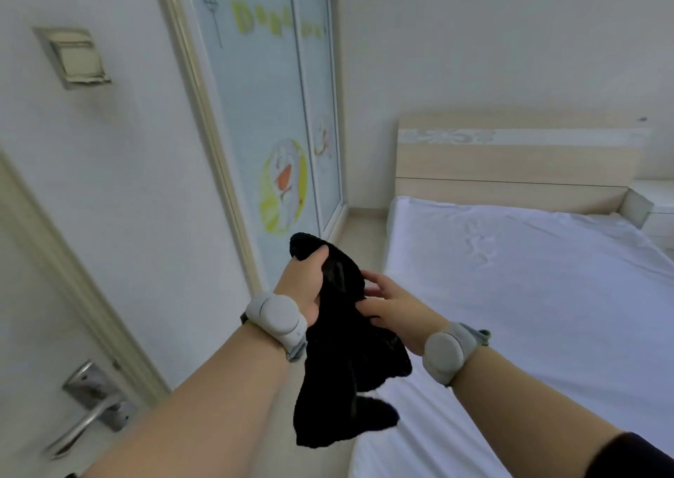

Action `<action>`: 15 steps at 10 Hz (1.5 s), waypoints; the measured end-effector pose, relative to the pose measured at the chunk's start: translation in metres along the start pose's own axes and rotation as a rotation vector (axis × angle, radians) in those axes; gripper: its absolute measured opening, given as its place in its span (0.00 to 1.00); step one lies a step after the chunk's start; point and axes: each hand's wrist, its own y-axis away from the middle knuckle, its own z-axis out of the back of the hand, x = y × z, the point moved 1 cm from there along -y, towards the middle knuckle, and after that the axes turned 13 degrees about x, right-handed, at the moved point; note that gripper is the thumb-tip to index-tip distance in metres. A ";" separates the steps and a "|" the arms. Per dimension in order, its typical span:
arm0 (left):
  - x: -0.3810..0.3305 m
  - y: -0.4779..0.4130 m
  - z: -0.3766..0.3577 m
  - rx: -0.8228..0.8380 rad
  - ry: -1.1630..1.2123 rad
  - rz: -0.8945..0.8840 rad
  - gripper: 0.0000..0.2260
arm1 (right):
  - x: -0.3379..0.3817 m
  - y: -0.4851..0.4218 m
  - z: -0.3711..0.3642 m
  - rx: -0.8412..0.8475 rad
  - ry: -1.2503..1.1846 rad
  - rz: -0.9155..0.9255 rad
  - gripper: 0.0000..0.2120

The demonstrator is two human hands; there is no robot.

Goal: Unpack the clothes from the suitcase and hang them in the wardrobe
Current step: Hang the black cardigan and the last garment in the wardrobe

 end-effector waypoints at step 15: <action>-0.225 -0.368 0.272 -0.184 -0.072 0.010 0.30 | 0.201 -0.559 -0.021 -0.009 0.434 0.077 0.25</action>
